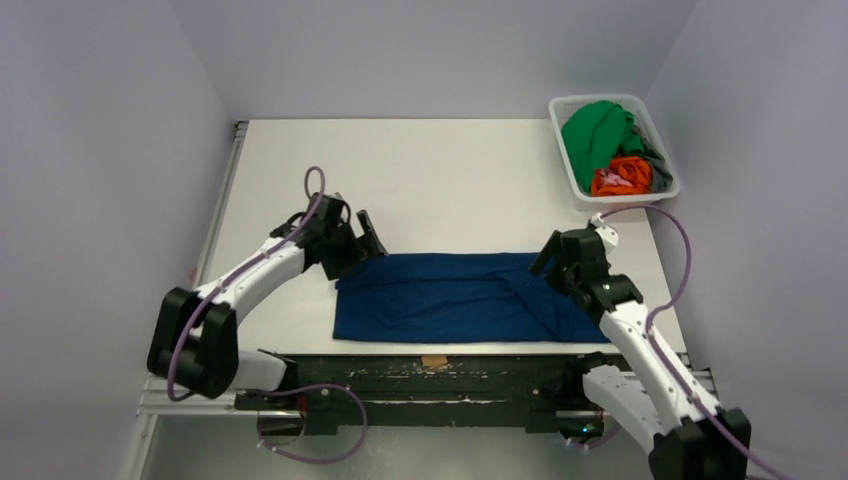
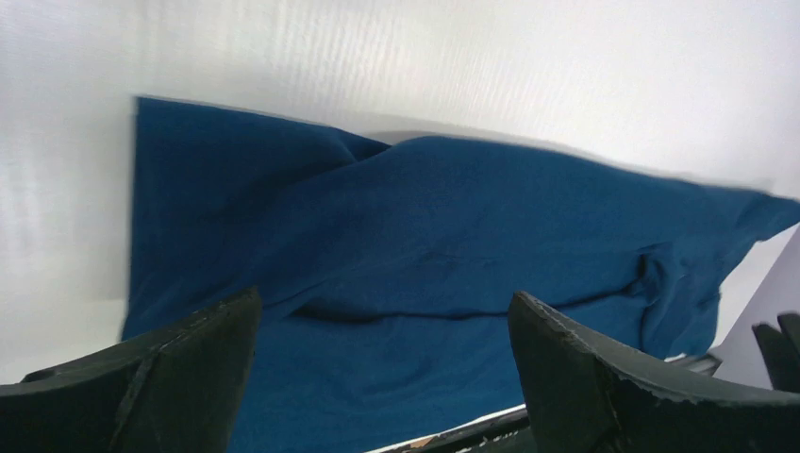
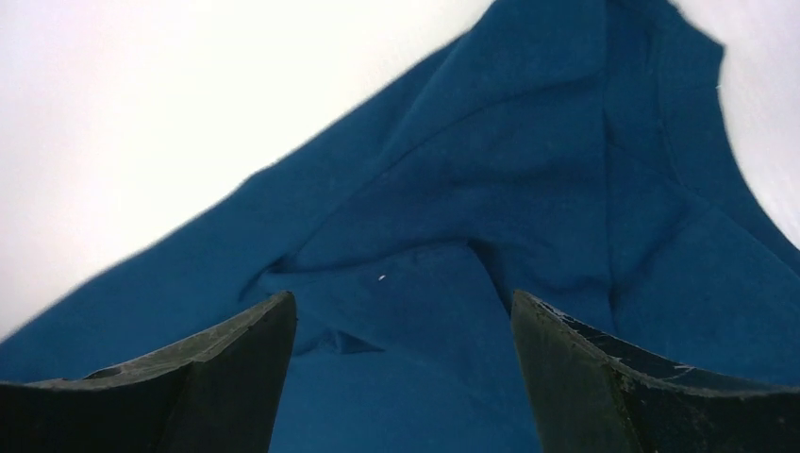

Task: Fold and stack the t-shirts
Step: Fold the other side of the tshirt into a rectangle

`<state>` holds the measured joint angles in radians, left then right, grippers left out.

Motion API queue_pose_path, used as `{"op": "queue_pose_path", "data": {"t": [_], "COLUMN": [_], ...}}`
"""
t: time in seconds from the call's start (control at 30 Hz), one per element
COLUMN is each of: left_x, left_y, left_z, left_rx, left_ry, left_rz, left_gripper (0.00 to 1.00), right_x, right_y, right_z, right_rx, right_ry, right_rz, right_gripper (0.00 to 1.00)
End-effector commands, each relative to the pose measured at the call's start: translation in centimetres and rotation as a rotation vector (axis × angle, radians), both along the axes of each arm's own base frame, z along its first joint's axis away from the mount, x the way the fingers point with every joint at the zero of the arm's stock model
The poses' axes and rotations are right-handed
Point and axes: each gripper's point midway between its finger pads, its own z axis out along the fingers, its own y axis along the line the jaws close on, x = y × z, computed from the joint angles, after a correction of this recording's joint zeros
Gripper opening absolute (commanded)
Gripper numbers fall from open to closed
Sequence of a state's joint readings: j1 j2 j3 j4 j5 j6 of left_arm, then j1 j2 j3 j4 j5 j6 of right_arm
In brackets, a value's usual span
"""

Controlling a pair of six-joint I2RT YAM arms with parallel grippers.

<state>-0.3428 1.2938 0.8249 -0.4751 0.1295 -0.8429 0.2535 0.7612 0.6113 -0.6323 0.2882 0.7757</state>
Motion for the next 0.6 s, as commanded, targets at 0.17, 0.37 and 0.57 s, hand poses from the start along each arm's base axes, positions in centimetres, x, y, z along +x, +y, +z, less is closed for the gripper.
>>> {"op": "queue_pose_path", "data": {"t": [0.17,0.37,0.57], "left_x": [0.7,0.3,-0.1], "left_y": [-3.6,-2.1,-1.6], "left_z": [-5.1,-5.8,-5.7], "left_rx": [0.013,0.082,0.099], "left_ry": [0.137,0.155,0.155], "left_rz": [-0.154,-0.119,-0.106], "left_gripper": [1.00,1.00,1.00], "right_x": [3.4,2.8,1.0], "right_y": [-0.1,1.6,2.4], "right_z": [-5.3,-7.6,-8.0], "right_rx": [-0.087,-0.015,0.020], "right_ry": [0.159,0.214,0.232], "right_rz": [0.027,0.110,0.171], "right_gripper": [0.82,0.77,0.75]}}
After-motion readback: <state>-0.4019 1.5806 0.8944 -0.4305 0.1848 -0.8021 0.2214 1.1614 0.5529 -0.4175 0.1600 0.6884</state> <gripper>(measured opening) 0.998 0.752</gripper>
